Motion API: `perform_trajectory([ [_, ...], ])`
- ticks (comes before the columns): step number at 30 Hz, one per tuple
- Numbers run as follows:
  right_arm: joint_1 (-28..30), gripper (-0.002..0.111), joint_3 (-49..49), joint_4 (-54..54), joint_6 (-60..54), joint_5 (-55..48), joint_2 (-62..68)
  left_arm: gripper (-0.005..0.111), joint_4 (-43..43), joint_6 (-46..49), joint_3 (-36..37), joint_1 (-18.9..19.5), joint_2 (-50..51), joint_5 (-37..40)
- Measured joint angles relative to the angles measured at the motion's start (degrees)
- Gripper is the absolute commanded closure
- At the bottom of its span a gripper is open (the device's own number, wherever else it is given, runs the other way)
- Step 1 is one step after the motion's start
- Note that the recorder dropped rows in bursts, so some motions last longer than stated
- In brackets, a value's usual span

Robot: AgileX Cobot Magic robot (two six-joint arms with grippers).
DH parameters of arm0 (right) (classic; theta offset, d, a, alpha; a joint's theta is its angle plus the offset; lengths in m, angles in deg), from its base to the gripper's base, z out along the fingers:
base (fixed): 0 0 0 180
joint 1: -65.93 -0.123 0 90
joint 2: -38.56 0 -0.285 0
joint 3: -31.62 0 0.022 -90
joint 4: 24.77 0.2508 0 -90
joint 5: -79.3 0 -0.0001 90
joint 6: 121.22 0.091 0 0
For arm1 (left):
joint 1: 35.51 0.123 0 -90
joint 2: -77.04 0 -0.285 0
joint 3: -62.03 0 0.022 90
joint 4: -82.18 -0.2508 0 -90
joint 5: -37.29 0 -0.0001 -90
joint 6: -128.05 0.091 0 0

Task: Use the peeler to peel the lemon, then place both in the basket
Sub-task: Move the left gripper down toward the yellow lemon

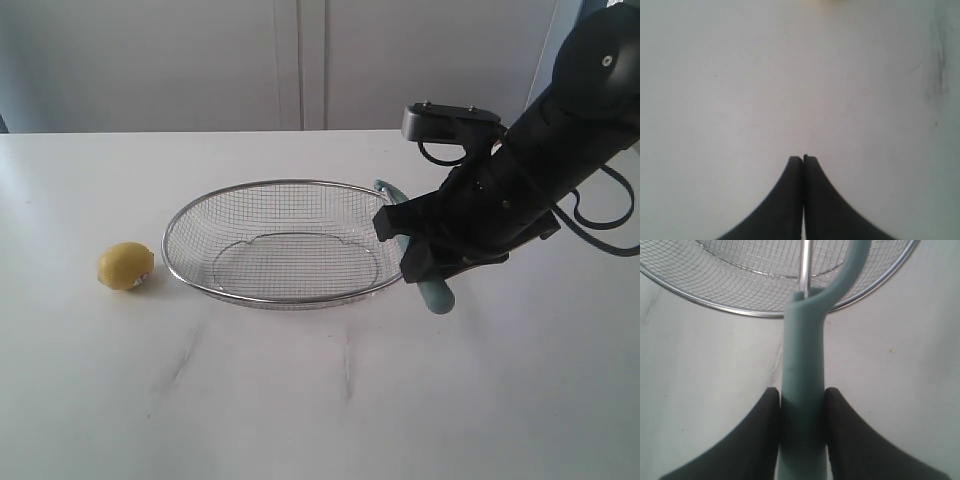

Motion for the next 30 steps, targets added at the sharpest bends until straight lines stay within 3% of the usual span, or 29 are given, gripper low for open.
perform_trajectory([
  [30,0.0,0.108,0.0,0.1,0.0,0.0,0.0,0.107,6.2,11.5,-13.1,0.0,19.8,5.8],
])
